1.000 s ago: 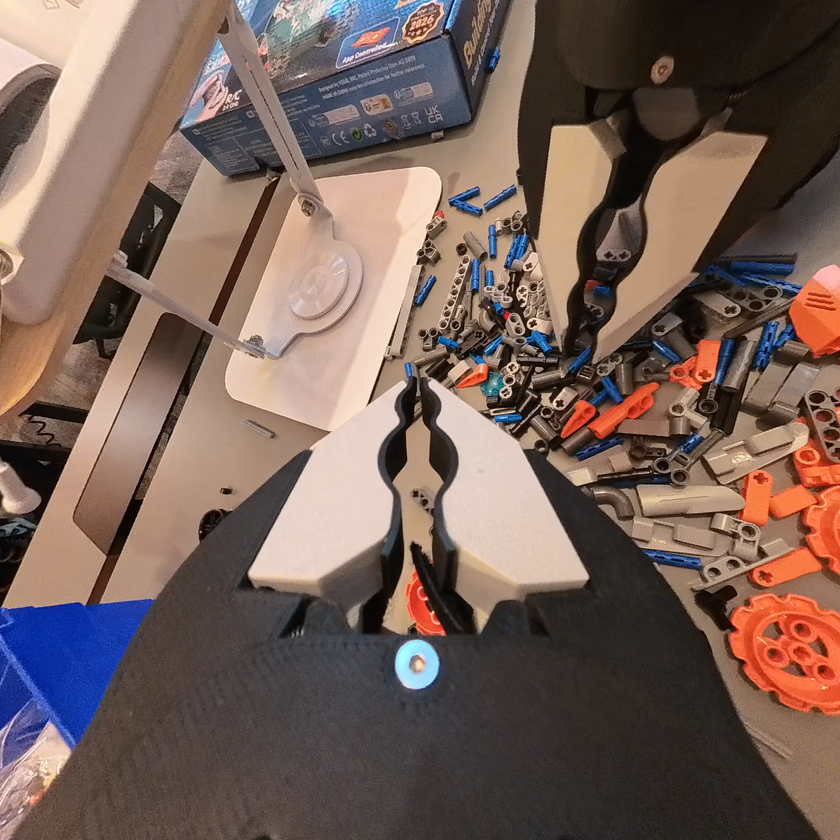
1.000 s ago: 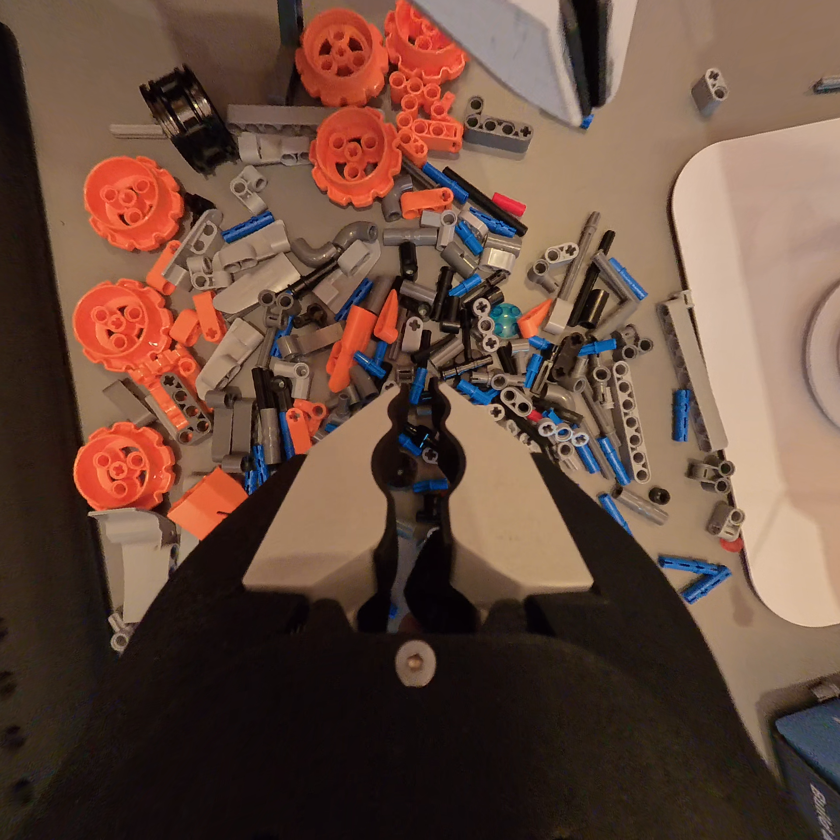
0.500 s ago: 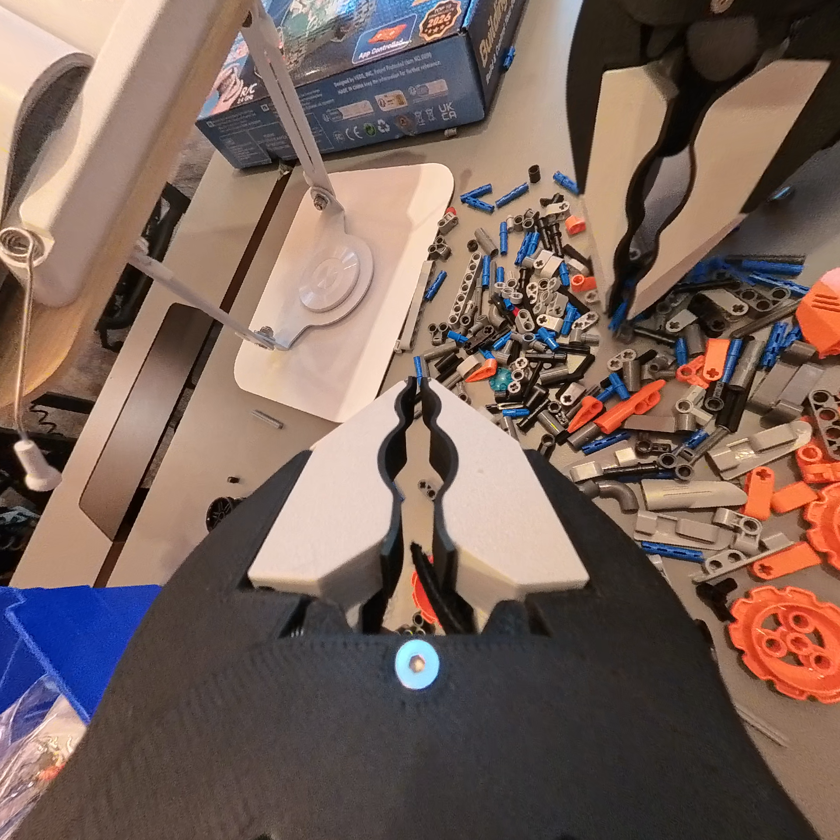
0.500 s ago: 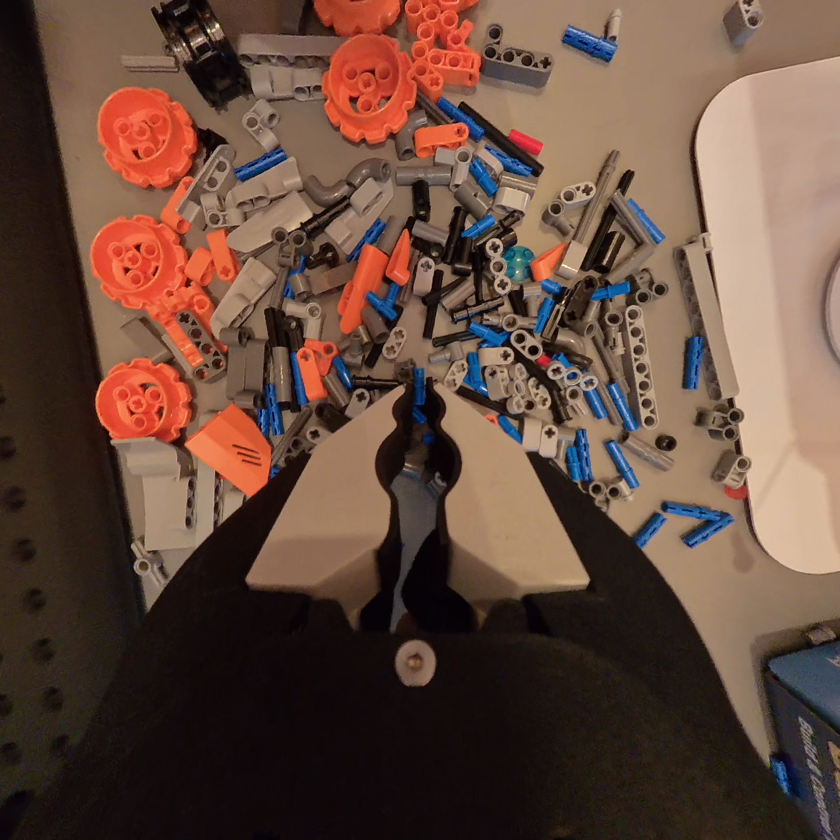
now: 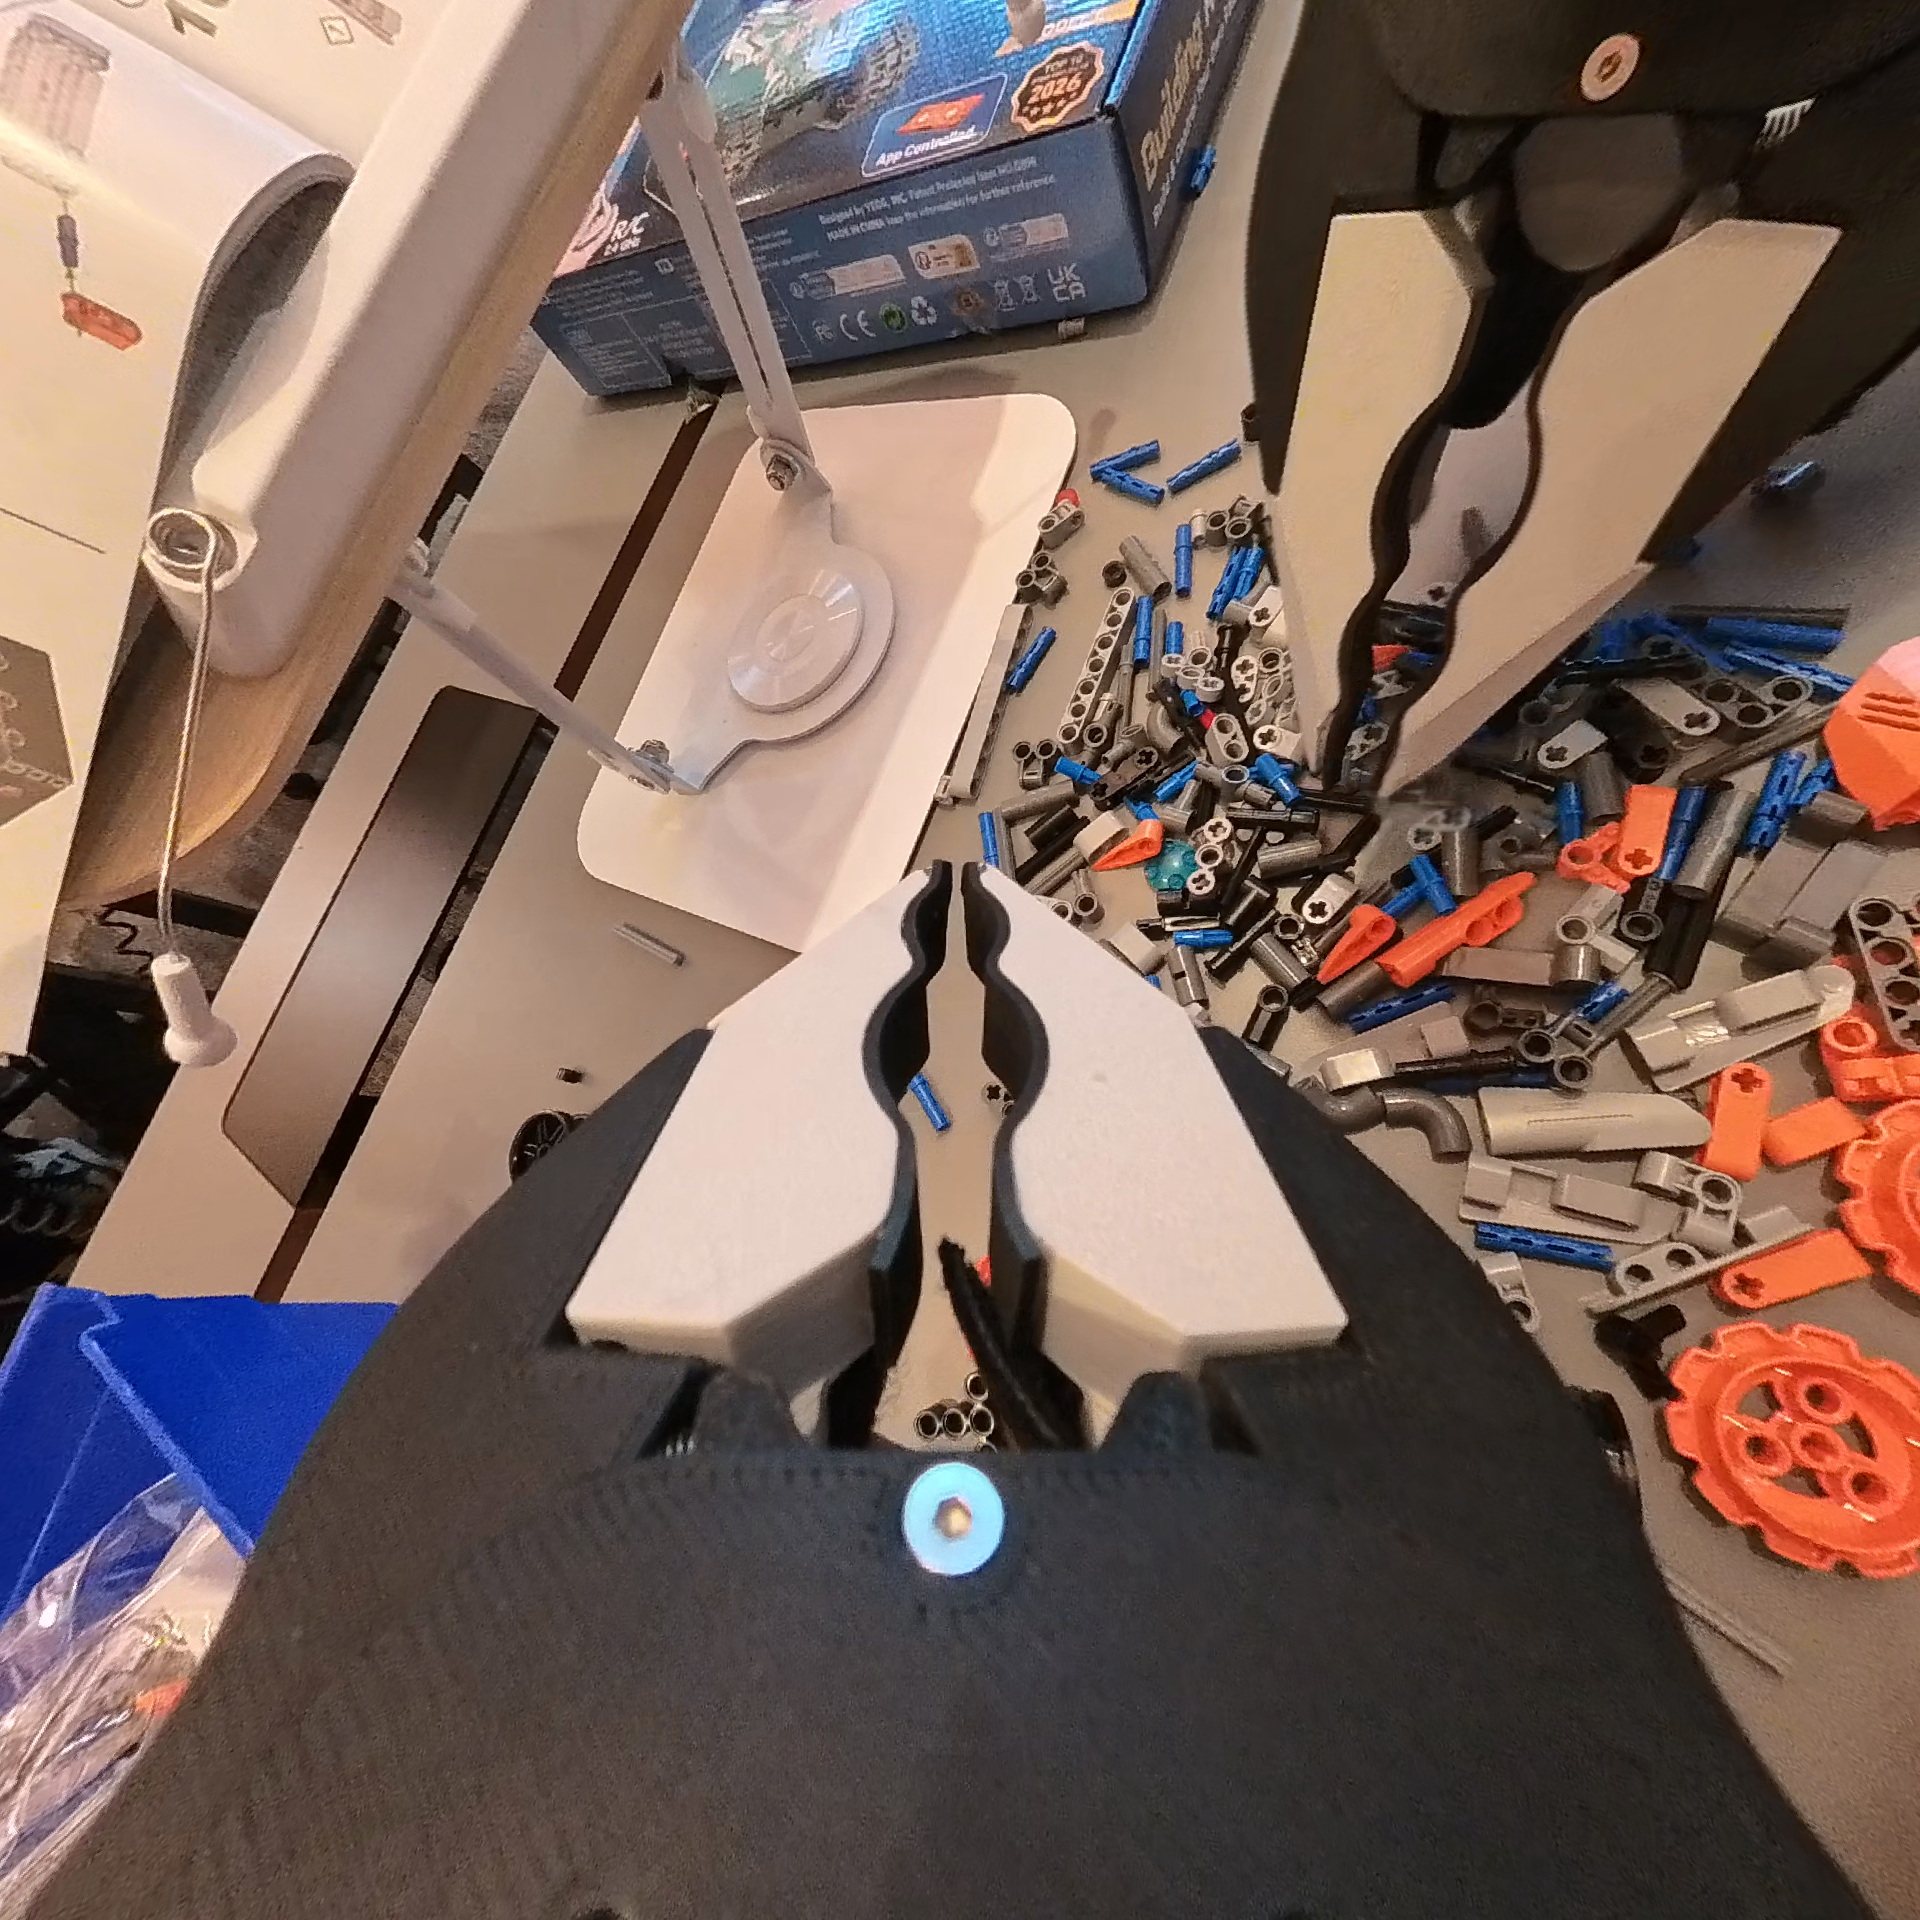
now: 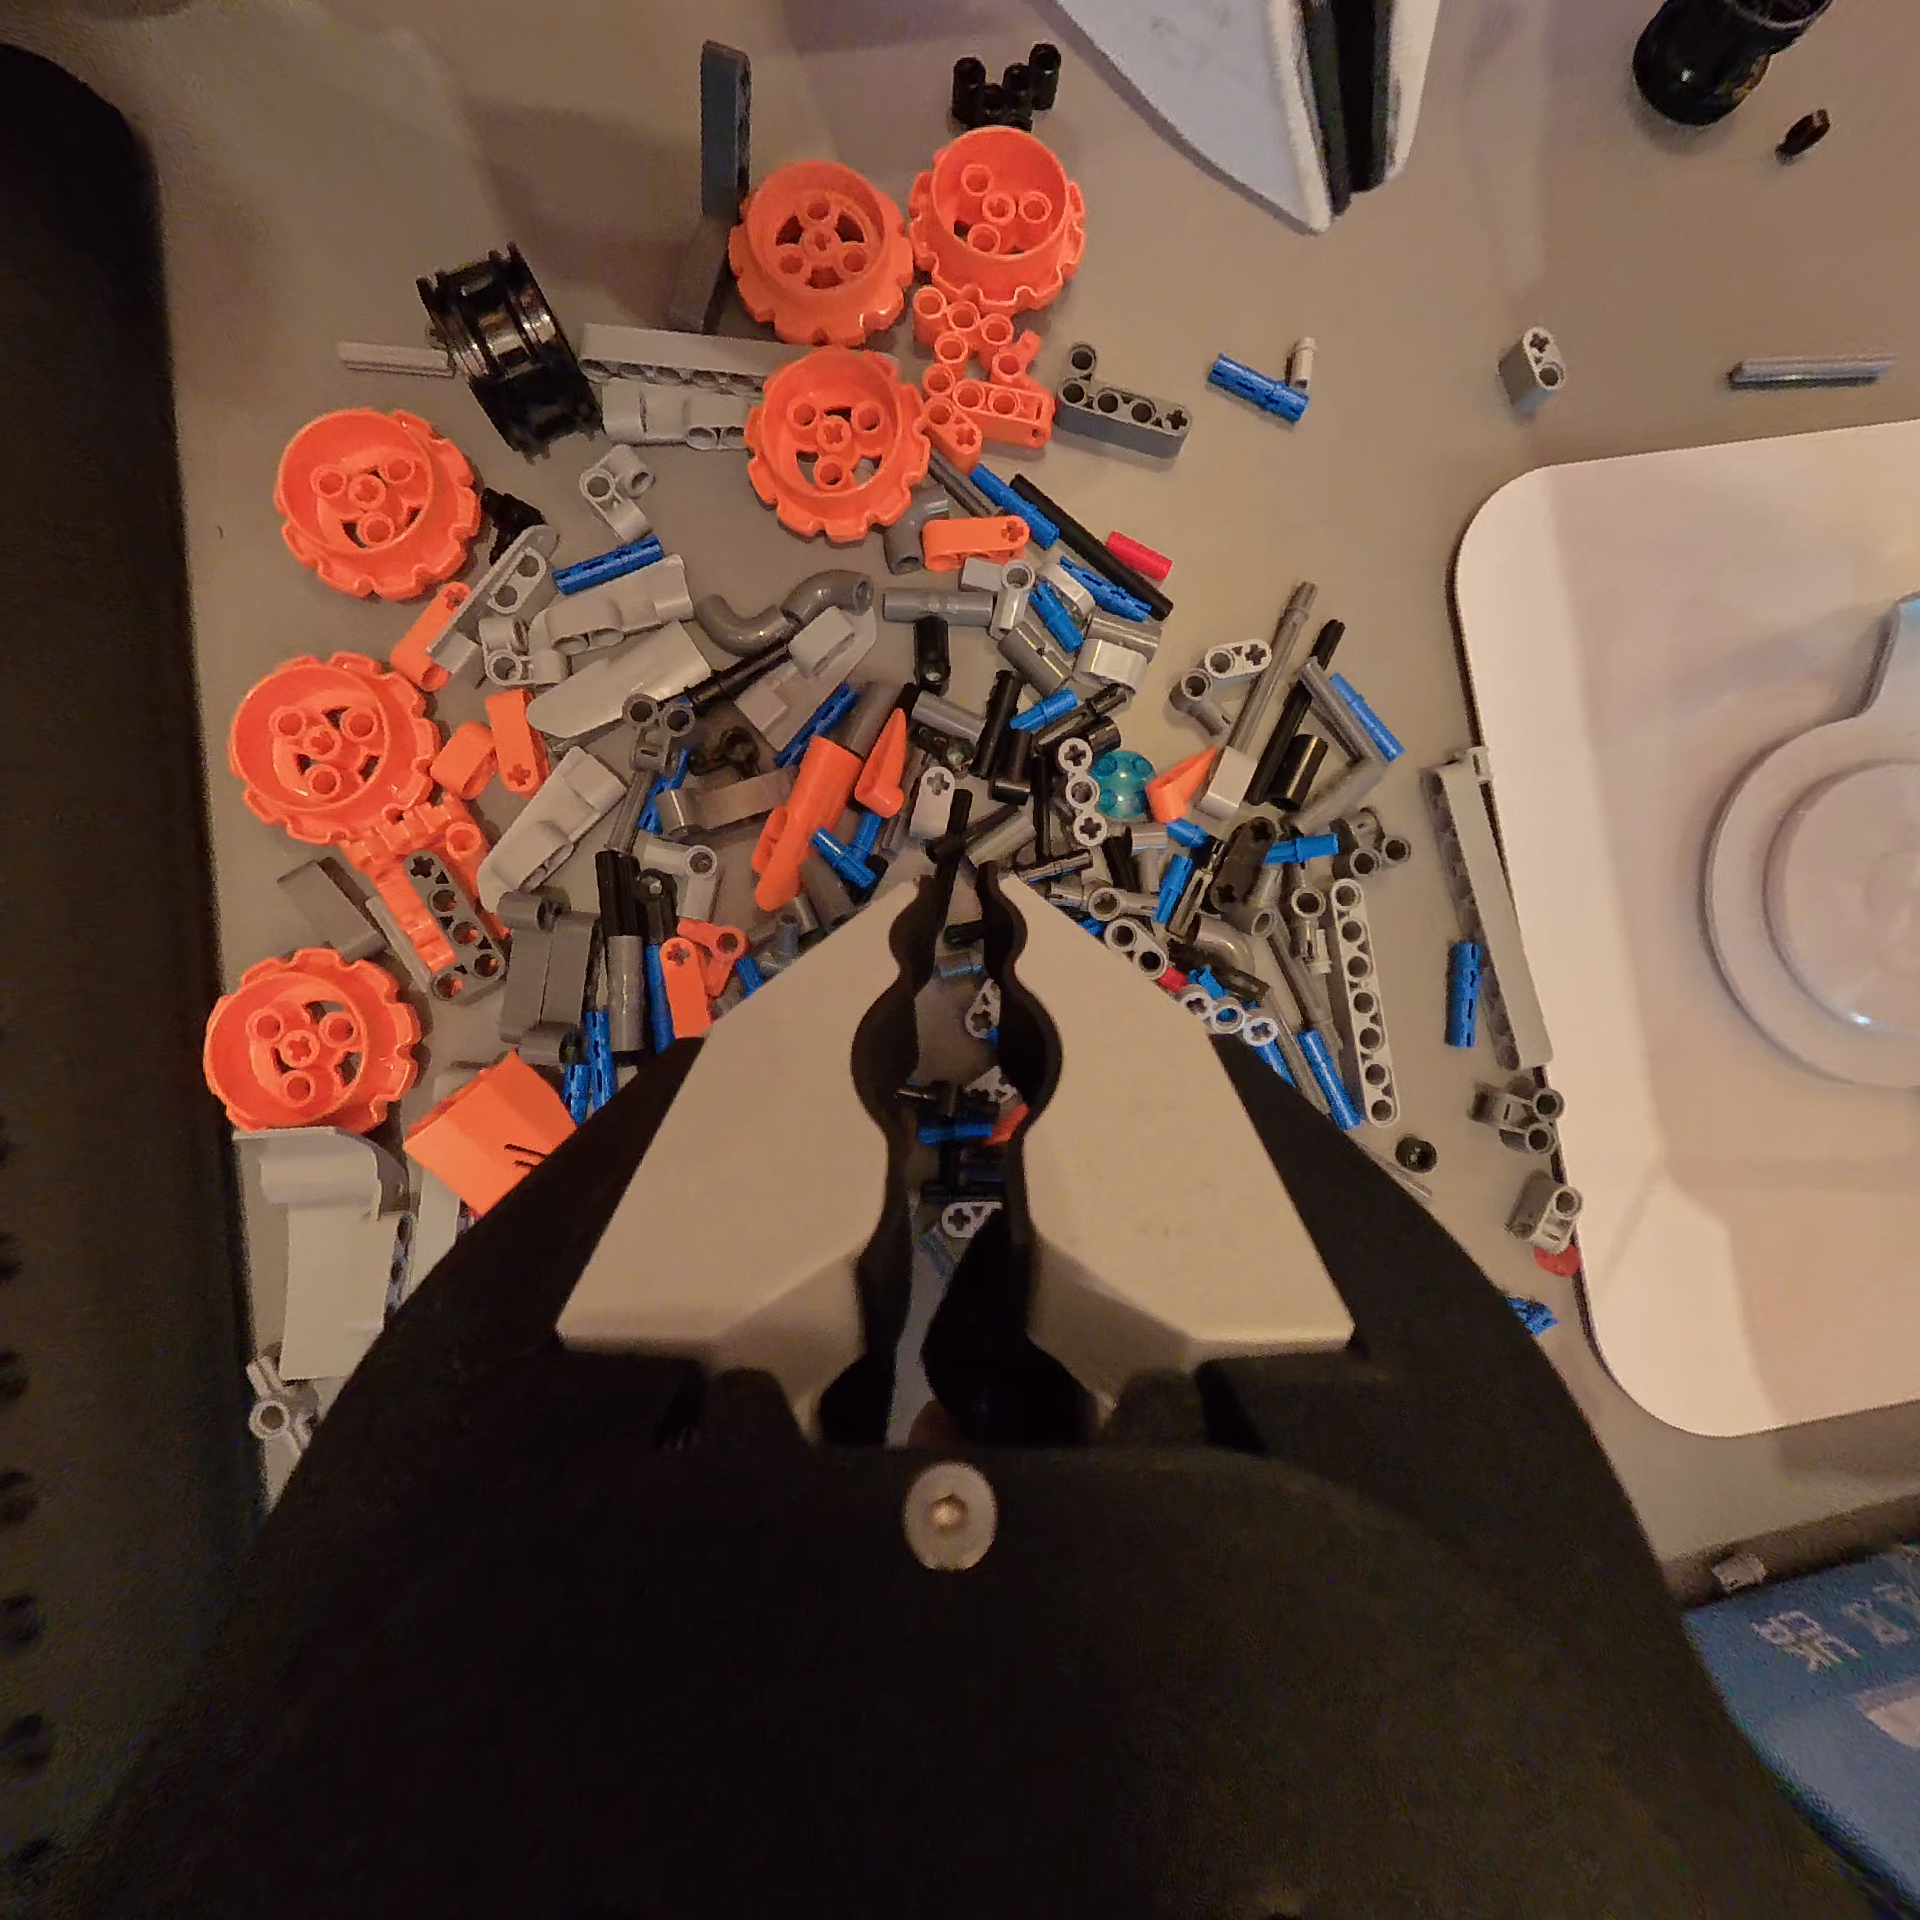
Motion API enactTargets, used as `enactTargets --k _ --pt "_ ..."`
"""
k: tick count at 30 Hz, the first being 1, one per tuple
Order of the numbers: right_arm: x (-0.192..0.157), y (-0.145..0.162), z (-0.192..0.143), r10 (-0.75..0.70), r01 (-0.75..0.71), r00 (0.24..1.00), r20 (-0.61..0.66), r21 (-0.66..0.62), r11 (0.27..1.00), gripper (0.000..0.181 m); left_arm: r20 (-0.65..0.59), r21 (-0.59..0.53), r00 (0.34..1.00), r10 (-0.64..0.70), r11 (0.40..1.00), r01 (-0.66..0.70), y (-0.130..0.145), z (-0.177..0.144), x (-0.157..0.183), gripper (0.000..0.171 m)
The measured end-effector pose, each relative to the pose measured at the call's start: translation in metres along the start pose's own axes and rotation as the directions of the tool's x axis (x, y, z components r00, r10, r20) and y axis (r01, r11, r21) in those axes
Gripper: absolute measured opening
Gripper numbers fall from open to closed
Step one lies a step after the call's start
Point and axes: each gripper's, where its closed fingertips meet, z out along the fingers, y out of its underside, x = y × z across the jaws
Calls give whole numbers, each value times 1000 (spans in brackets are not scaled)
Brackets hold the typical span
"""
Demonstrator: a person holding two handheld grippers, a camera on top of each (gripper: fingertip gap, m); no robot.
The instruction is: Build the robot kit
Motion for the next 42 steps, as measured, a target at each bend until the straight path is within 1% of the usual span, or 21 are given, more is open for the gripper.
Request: enactTargets --k 8,11,13,15,16,18,20,23,27,28,31,33,36,38,39,42 --pt "-1 16 1 10 -10 1000 11 -43 999 6 -17 -4 1000 1 1000 -1 0 1 4 0" --pt "0 34 5 32 -31 999 8 -124 992 18 -33 -5 999 0 1000 0 0 2 7 0" --pt "1 32 3 36 -36 999 -1 -89 995 16 -50 -4 999 3 1000 -3 -1 4 11 0" --pt "5 35 0 28 -30 999 -24 -98 995 17 -68 -8 998 11 1000 -11 -1 7 17 0" --pt "6 33 -3 35 -37 999 -27 -79 996 17 -75 -12 997 14 1000 -15 0 8 19 0" --pt "3 29 -9 62 -62 998 4 -35 997 15 -95 -17 995 19 1000 -21 0 11 24 0" --pt "7 30 -15 78 -78 997 -11 -13 997 10 -126 -10 992 15 1000 -16 -1 14 31 0" --pt "6 33 -21 79 -79 997 -13 -2 997 5 -195 -6 980 35 999 -36 -5 22 51 1" --pt "0 37 -20 78 -78 997 1 -8 997 4 -292 -6 955 51 998 -55 -8 35 80 3" --pt "-1 38 -19 75 -75 997 1 -13 997 1 -306 -7 951 54 998 -60 -8 39 86 4" --pt "-6 29 -21 81 -82 996 36 39 996 0 -360 -16 931 61 997 -71 -9 52 104 10" --pt "-5 25 -25 91 -93 995 40 72 993 0 -370 -31 927 66 996 -84 -8 61 112 14" --pt "-7 22 -26 109 -116 992 65 106 988 0 -398 -25 915 67 996 -83 -10 68 122 19" --pt "-6 21 -27 106 -112 993 61 110 988 0 -402 -11 914 57 998 -67 -13 71 124 16" --pt "-6 21 -28 107 -113 992 62 115 987 0 -402 13 914 50 999 -49 -18 71 124 10" --pt "-8 16 -31 116 -128 990 84 151 980 0 -397 7 918 25 1000 -24 -18 76 122 4"
